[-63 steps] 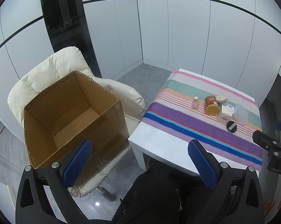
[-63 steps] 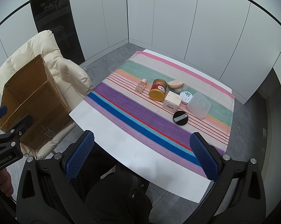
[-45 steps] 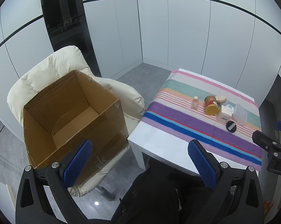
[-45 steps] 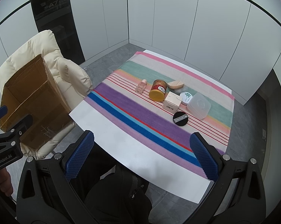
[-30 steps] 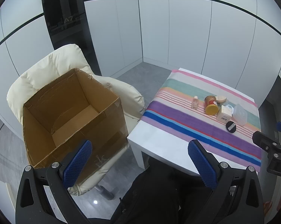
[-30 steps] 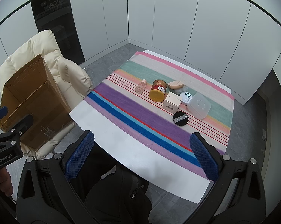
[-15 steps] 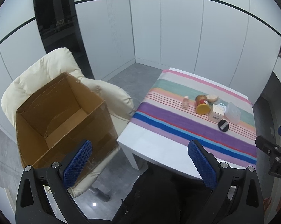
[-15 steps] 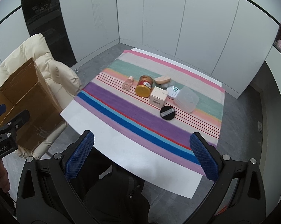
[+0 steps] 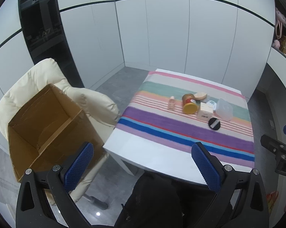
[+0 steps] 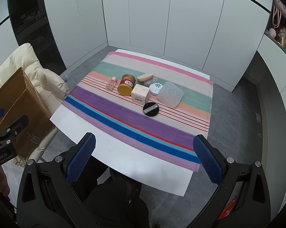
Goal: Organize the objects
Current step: 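Move both tools toward the items on the striped towel, then grasp the white cream box with the left tool while the right tool grasps the clear container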
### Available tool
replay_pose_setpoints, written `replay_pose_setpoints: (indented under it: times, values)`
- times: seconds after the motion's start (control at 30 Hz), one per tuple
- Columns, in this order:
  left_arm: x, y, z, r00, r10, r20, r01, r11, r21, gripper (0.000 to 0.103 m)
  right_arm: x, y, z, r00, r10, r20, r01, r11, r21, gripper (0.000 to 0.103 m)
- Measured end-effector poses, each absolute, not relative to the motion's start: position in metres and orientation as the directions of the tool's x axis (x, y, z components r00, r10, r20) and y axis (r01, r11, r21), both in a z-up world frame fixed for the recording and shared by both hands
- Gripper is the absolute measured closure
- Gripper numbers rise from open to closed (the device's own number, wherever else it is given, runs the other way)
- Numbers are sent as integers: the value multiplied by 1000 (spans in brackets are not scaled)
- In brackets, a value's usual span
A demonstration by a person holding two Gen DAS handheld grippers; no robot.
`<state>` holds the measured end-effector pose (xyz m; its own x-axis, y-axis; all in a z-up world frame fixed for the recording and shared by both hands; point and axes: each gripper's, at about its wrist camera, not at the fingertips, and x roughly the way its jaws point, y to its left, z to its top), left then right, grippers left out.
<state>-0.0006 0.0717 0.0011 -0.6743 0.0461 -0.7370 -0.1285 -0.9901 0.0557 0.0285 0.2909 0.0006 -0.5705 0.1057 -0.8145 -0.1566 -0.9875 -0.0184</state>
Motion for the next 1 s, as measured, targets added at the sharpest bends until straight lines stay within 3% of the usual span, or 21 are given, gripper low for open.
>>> replay_pose_setpoints:
  times: [0.33,0.53,0.73,1.0]
  values:
    - [-5,94,-4,-660,90,-746,-182,-982,42,0,42,317,-2,-562,128,-818,-204,-979,-13,0]
    - [-14,112,-10,-623,138,-770,-243,-970,22,0,44,335,1,-585,82,-807,-240,-968,75,0]
    - [-35,140,-22,-586,141,-798,-323,-944,71,0,27,351,-7,-567,102,-818,-269,-961,67,0]
    - [-78,178,-36,-563,183,-806,-365,-930,43,0,-17,383,-31,-533,141,-835,-298,-954,29,0]
